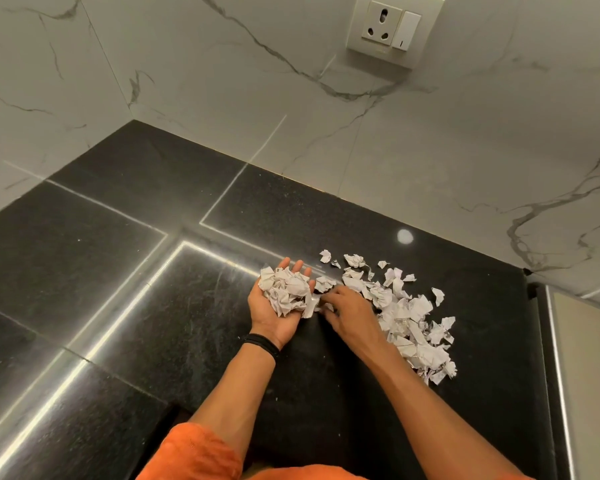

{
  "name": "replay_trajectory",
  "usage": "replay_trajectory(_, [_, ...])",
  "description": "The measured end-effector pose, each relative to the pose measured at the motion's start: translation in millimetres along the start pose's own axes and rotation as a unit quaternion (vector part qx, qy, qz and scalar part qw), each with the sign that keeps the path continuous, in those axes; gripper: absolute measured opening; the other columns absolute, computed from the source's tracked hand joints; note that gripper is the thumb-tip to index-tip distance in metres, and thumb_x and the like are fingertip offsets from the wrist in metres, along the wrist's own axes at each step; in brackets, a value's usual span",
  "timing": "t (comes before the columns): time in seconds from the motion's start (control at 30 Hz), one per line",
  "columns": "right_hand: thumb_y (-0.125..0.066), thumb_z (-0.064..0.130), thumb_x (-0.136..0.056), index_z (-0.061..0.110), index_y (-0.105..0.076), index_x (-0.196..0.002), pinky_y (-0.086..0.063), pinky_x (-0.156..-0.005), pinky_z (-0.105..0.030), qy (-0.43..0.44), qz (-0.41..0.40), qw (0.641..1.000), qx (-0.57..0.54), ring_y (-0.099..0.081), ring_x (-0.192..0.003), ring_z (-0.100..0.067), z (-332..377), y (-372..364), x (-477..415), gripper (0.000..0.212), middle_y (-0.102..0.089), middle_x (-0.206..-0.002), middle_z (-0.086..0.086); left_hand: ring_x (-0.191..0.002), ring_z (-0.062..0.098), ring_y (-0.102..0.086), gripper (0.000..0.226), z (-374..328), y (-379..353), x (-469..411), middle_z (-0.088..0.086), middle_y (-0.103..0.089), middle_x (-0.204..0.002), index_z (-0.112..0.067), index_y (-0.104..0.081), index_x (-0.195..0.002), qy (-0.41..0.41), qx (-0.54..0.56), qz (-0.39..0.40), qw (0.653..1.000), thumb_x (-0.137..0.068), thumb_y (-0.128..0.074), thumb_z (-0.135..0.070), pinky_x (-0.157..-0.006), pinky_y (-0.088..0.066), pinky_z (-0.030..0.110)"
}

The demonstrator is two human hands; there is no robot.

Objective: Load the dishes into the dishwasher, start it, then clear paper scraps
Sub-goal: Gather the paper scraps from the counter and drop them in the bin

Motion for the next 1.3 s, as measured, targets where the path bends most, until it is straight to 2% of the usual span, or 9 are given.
replay_trajectory(0.17, [-0.074, 0.024, -0.091, 0.024, -0.077, -0.099, -0.057, -0.081, -0.033, -0.094, -0.087, 0.984, -0.125, -0.063, -0.083, -0.003, -8, 31, -1, 0.009, -0.069, -0.094, 0.010, -0.135, 0.040, -0.053, 0.054, 3, 1, -4, 0.020, -0.058, -0.144, -0.008, -0.056, -0.143, 0.002, -0.005, -0.004, 1.000, -0.104, -0.037, -0.040, -0.113, -0.040, 0.055])
replay_trajectory(0.3, [-0.076, 0.026, -0.089, 0.024, -0.077, -0.095, -0.054, -0.077, -0.020, -0.053, -0.143, 0.959, -0.237, -0.066, -0.087, -0.003, 25, 67, -11, 0.006, -0.071, -0.090, 0.014, -0.130, 0.038, -0.056, 0.053, 15, -4, -1, 0.020, -0.057, -0.144, -0.007, -0.054, -0.143, 0.014, -0.015, 0.007, 1.000, -0.106, -0.037, -0.041, -0.108, -0.046, 0.052])
replay_trajectory(0.4, [-0.077, 0.028, -0.088, 0.026, -0.077, -0.096, -0.052, -0.077, -0.017, -0.008, -0.115, 0.964, -0.239, -0.066, -0.089, -0.004, 52, 74, -23, 0.008, -0.072, -0.094, 0.015, -0.128, 0.039, -0.058, 0.057, 25, -9, 1, 0.023, -0.056, -0.144, -0.005, -0.056, -0.142, 0.036, -0.040, 0.015, 0.998, -0.105, -0.037, -0.043, -0.110, -0.045, 0.051])
replay_trajectory(0.53, [-0.079, 0.040, -0.085, 0.029, -0.077, -0.103, -0.041, -0.077, -0.011, 0.017, -0.038, 0.983, -0.176, -0.060, -0.093, 0.002, 68, 58, -31, 0.021, -0.071, -0.098, 0.019, -0.107, 0.035, -0.070, 0.056, 30, -13, 9, 0.020, -0.069, -0.123, -0.006, -0.078, -0.112, 0.058, -0.049, 0.013, 0.997, -0.103, -0.038, -0.044, -0.099, -0.050, 0.047])
replay_trajectory(0.67, [-0.069, 0.037, -0.095, 0.027, -0.077, -0.099, -0.052, -0.078, -0.016, -0.027, -0.052, 0.958, -0.282, -0.066, -0.090, 0.000, 51, 61, -34, 0.013, -0.073, -0.092, 0.016, -0.135, 0.039, -0.053, 0.058, 24, -5, 4, 0.023, -0.055, -0.145, -0.005, -0.057, -0.142, 0.037, -0.045, -0.009, 0.998, -0.104, -0.036, -0.044, -0.116, -0.038, 0.052])
replay_trajectory(0.77, [-0.062, 0.023, -0.100, 0.022, -0.074, -0.108, -0.052, -0.082, -0.019, -0.073, -0.078, 0.978, -0.177, -0.062, -0.090, 0.000, 18, 62, -37, 0.014, -0.071, -0.101, 0.012, -0.139, 0.040, -0.049, 0.056, 18, -4, 1, 0.022, -0.056, -0.145, -0.008, -0.052, -0.147, 0.027, -0.019, -0.005, 0.999, -0.105, -0.036, -0.043, -0.119, -0.033, 0.055])
replay_trajectory(0.93, [-0.068, 0.022, -0.093, 0.026, -0.070, -0.123, -0.042, -0.081, -0.029, -0.013, 0.053, 0.998, 0.024, -0.060, -0.102, -0.018, 1, 19, -36, 0.030, -0.065, -0.108, 0.002, -0.138, 0.040, -0.049, 0.054, 12, 0, -1, 0.022, -0.056, -0.146, -0.008, -0.055, -0.143, 0.018, -0.019, -0.019, 0.999, -0.105, -0.037, -0.041, -0.116, -0.036, 0.054])
replay_trajectory(1.17, [-0.061, 0.018, -0.097, 0.018, -0.071, -0.109, -0.046, -0.074, -0.032, 0.015, 0.002, 0.998, 0.055, -0.060, -0.093, -0.021, 0, 6, -31, 0.016, -0.062, -0.103, 0.000, -0.133, 0.039, -0.055, 0.053, 5, 2, 1, 0.019, -0.060, -0.142, -0.010, -0.057, -0.141, -0.001, -0.010, -0.014, 1.000, -0.103, -0.034, -0.038, -0.108, -0.044, 0.052])
replay_trajectory(1.3, [-0.063, 0.020, -0.098, 0.016, -0.074, -0.105, -0.048, -0.078, -0.029, -0.023, -0.058, 0.998, 0.019, -0.063, -0.092, -0.017, -8, 24, -27, 0.013, -0.067, -0.098, 0.002, -0.134, 0.039, -0.054, 0.053, 7, 2, 1, 0.019, -0.060, -0.142, -0.010, -0.057, -0.141, 0.003, -0.004, -0.010, 1.000, -0.103, -0.034, -0.039, -0.114, -0.039, 0.053])
Point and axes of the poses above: each hand's wrist, its own x-axis away from the middle knuckle, its own y-axis out of the back of the hand, z = x × y, the point moved 7 cm from there along -x, towards the middle knuckle
